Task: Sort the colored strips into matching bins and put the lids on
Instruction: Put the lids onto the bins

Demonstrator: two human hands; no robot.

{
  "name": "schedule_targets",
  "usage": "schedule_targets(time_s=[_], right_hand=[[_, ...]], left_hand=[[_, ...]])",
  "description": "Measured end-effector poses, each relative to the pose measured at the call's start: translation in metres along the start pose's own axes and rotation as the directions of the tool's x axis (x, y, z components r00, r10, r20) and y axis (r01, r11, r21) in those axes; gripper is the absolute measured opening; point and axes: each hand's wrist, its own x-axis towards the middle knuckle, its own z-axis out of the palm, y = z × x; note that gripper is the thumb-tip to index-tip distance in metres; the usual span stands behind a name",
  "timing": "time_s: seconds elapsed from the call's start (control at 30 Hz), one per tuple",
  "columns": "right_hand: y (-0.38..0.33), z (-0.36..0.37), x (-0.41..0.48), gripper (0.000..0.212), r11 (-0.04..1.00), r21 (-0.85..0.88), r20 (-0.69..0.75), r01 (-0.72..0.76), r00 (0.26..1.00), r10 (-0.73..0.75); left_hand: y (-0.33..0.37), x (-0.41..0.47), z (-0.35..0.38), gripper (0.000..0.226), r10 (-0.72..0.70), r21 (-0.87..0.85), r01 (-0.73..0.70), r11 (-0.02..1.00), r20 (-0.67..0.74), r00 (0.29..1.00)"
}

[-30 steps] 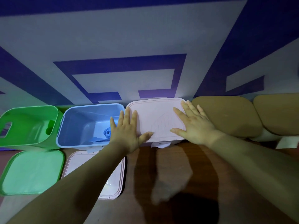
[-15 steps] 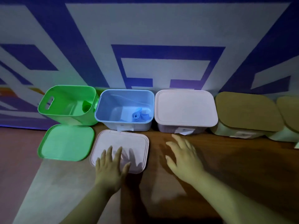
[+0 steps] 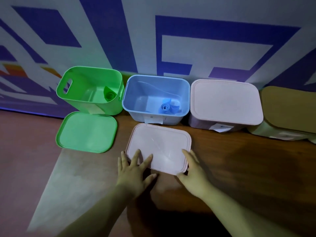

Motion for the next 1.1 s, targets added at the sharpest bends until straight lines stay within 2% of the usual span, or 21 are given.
schedule_targets(time_s=[0.1,0.2,0.3,0.37,0.47,0.53,0.6,0.7,0.77,0.9,1.0,1.1], right_hand=[[0.015,-0.007,-0.017,0.087,0.996,-0.062,-0.071,0.061,0.995,-0.066],[0.026,-0.02,-0.031,0.081,0.974,-0.187,-0.031,0.129,0.99,-0.138],[0.028,-0.042,-0.042,0.072,0.953,-0.265,-0.047,0.144,0.986,-0.162],[0.022,-0.061,-0.049,0.071,0.952,-0.252,-0.067,0.173,0.978,-0.196],[0.012,-0.092,-0.058,0.069,0.945,-0.232,-0.122,0.23,0.957,-0.263],[0.005,-0.115,-0.065,0.06,0.927,-0.273,-0.205,0.258,0.925,-0.318],[-0.006,-0.13,-0.075,0.046,0.94,-0.148,-0.309,0.308,0.888,-0.34],[-0.013,-0.14,-0.083,0.035,0.915,0.262,-0.372,0.308,0.907,-0.199],[-0.009,-0.146,-0.086,0.032,0.889,0.348,-0.403,0.298,0.904,-0.146],[-0.001,-0.16,-0.092,0.02,0.757,0.59,-0.399,0.28,0.917,-0.029],[-0.003,-0.165,-0.09,0.019,0.661,0.734,-0.297,0.156,0.949,0.106],[-0.011,-0.165,-0.083,0.017,0.612,0.789,-0.203,0.058,0.964,0.171]], left_hand=[[0.012,-0.001,0.004,0.071,0.065,-0.023,-0.065,0.998,0.005,0.998],[0.028,-0.006,0.005,0.069,0.097,-0.108,-0.097,0.989,0.002,0.995],[0.044,-0.017,-0.001,0.068,0.089,-0.221,-0.089,0.971,-0.01,0.996],[0.051,-0.024,-0.006,0.067,0.053,-0.324,-0.066,0.944,-0.049,0.997],[0.057,-0.035,-0.019,0.067,0.075,-0.373,-0.187,0.909,-0.295,0.953],[0.067,-0.043,-0.033,0.067,-0.001,-0.463,-0.206,0.862,-0.409,0.913],[0.085,-0.056,-0.05,0.069,-0.093,-0.58,-0.203,0.789,-0.439,0.893],[0.114,-0.074,-0.065,0.072,-0.187,-0.681,-0.19,0.707,-0.439,0.879],[0.127,-0.085,-0.07,0.076,-0.233,-0.714,-0.182,0.676,-0.442,0.866],[0.134,-0.11,-0.077,0.09,-0.151,-0.604,-0.243,0.759,-0.525,0.837],[0.136,-0.125,-0.078,0.096,-0.074,-0.544,-0.237,0.805,-0.489,0.869],[0.129,-0.134,-0.078,0.098,0.015,-0.42,-0.25,0.873,-0.488,0.873]])
